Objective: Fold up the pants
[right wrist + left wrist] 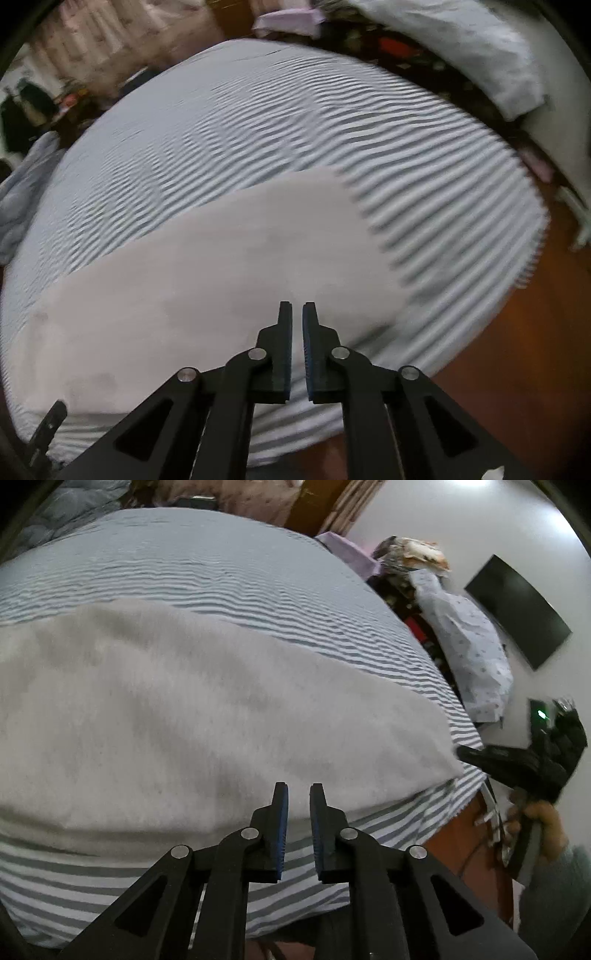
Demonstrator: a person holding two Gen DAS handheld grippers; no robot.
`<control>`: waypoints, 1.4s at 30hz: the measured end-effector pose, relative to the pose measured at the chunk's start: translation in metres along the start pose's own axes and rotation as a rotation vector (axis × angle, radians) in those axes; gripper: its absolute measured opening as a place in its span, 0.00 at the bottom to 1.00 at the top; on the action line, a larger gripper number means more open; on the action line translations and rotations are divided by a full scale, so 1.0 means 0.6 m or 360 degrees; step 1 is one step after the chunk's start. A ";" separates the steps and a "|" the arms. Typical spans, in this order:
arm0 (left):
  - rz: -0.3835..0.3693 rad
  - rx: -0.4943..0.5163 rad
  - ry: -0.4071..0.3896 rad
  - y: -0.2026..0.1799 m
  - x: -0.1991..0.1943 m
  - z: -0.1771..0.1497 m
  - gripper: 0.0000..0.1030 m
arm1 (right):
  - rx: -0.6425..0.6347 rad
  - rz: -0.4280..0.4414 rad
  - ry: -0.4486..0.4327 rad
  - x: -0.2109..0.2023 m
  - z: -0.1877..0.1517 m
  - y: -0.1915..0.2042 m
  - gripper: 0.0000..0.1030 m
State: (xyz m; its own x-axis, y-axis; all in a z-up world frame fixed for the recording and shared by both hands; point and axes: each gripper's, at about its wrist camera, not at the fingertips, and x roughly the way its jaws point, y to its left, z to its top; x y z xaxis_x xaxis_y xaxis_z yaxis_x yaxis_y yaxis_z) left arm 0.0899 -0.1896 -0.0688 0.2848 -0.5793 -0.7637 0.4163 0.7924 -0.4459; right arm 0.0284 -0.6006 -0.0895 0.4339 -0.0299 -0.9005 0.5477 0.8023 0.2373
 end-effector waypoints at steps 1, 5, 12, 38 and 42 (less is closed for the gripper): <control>-0.0031 -0.0016 0.0048 0.004 0.002 -0.003 0.15 | 0.0018 0.0069 0.0042 0.010 -0.003 0.015 0.10; -0.0087 -0.0171 0.0179 0.046 0.003 -0.032 0.15 | -0.0093 0.0235 0.0182 0.041 -0.029 0.088 0.11; 0.0040 -0.0142 -0.0023 0.078 -0.041 -0.008 0.15 | -0.0439 0.0290 0.0231 0.058 -0.077 0.220 0.14; 0.0352 -0.0197 -0.0085 0.217 -0.114 0.001 0.18 | -0.1106 0.0638 0.0632 0.087 -0.091 0.496 0.22; 0.0477 -0.0217 -0.0176 0.270 -0.124 0.037 0.19 | -0.1093 0.0788 0.0644 0.115 0.020 0.579 0.33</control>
State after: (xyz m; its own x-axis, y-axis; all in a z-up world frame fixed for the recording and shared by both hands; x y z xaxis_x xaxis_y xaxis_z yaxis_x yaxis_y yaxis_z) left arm 0.1551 -0.0227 -0.0741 0.4718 -0.3284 -0.8183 0.1830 0.9443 -0.2735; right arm 0.2575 -0.3310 -0.0650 0.1521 0.5151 -0.8435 -0.2309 0.8483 0.4765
